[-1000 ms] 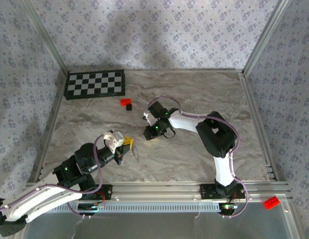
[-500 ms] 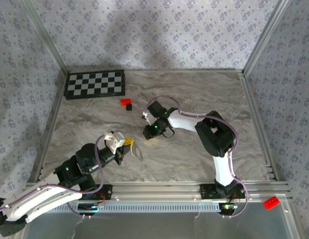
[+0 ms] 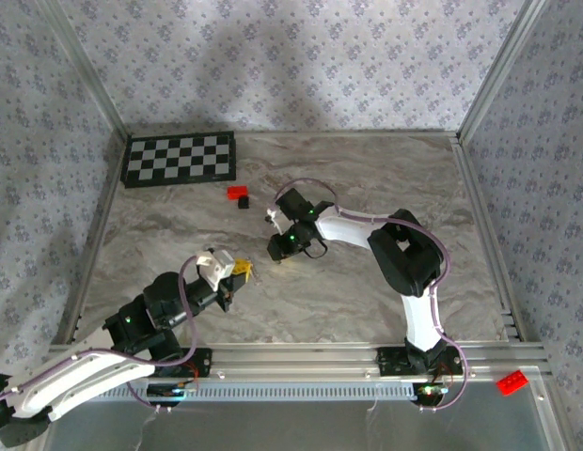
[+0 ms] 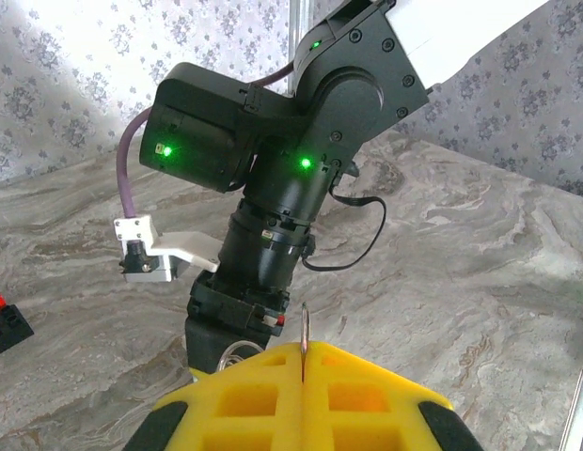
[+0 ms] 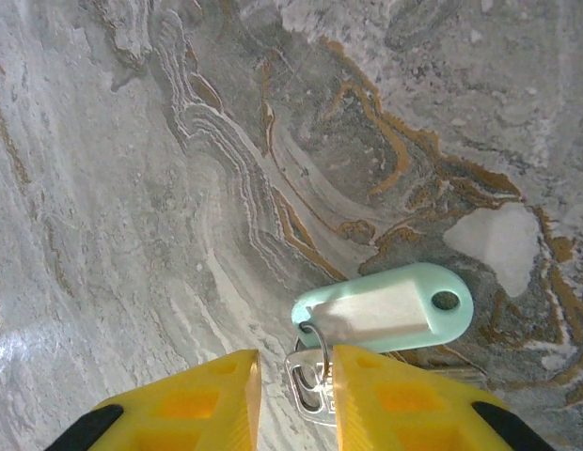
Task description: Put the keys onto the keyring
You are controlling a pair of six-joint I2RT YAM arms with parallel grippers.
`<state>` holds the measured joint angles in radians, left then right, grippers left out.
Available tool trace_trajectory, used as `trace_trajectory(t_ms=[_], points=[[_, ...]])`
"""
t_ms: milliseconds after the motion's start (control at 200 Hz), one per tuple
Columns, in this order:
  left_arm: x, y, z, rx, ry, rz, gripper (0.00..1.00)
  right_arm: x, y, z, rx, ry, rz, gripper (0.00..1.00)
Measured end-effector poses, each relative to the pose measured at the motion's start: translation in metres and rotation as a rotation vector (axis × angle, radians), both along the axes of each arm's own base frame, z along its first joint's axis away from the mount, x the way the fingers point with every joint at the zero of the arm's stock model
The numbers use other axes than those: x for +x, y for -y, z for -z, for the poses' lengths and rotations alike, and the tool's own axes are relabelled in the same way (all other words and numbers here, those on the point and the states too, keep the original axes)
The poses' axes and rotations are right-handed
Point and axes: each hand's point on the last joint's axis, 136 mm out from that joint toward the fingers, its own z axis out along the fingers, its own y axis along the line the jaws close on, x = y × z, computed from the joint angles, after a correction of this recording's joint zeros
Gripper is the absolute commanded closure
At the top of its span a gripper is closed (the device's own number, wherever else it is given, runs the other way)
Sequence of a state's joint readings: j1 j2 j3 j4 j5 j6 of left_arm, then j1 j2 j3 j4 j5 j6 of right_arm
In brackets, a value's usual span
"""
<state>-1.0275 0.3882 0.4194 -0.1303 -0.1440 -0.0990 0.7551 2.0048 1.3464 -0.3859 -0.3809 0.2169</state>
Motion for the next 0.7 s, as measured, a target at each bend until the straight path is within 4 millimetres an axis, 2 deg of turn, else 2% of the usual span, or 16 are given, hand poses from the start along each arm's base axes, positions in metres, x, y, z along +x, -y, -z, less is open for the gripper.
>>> trace_trajectory(t_ms=[435,700], points=[[-0.0016,-0.0036,-0.0019,-0.018,0.011,-0.003,1.0,0.0032,-0.0015,0.0012,-0.019,0.014,0.004,0.71],[-0.0024,-0.0049,-0.0039,-0.027,0.017,-0.003,1.0,-0.0043,-0.0037,0.0006,-0.041,0.008,-0.011,0.71]])
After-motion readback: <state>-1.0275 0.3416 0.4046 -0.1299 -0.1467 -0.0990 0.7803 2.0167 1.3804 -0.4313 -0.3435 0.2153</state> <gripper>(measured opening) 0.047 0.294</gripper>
